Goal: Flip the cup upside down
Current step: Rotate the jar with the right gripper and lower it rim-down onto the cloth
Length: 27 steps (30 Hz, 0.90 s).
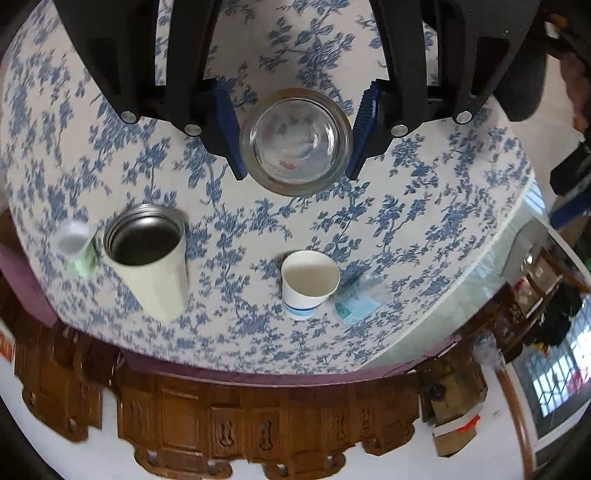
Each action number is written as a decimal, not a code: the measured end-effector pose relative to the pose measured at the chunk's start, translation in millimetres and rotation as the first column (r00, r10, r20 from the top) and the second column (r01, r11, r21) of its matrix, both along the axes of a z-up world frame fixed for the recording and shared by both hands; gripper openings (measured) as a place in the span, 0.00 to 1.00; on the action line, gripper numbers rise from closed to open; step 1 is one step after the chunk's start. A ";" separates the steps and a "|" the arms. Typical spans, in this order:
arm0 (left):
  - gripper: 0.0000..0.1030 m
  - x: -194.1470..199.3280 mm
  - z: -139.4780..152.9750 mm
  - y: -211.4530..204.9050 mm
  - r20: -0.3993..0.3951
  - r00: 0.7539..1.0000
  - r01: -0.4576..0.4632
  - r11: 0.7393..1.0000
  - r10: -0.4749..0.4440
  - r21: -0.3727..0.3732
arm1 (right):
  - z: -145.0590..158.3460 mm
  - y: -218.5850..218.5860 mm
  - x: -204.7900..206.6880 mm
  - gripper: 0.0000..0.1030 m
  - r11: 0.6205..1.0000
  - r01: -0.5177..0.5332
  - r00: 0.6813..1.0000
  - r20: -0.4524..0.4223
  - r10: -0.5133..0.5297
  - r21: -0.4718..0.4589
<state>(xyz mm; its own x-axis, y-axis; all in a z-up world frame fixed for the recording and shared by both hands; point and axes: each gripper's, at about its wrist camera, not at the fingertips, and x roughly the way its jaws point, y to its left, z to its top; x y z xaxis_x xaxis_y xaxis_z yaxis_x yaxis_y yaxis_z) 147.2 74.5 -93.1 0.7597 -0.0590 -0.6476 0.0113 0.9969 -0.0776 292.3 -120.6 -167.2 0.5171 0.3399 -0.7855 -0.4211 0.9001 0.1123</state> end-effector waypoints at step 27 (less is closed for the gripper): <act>0.92 -6.8 11.0 -7.2 0.014 1.000 -0.001 1.000 0.001 0.024 | 9.5 9.9 -23.6 0.67 0.999 -0.037 0.996 0.083 0.036 0.013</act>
<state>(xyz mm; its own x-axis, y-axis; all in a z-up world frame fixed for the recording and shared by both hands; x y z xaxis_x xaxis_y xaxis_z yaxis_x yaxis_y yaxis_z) 140.4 67.3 -82.1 0.7685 -0.0431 -0.6384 0.0112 0.9985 -0.0538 268.7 -110.8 -157.7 0.5668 0.3712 -0.7355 -0.4621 0.8823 0.0892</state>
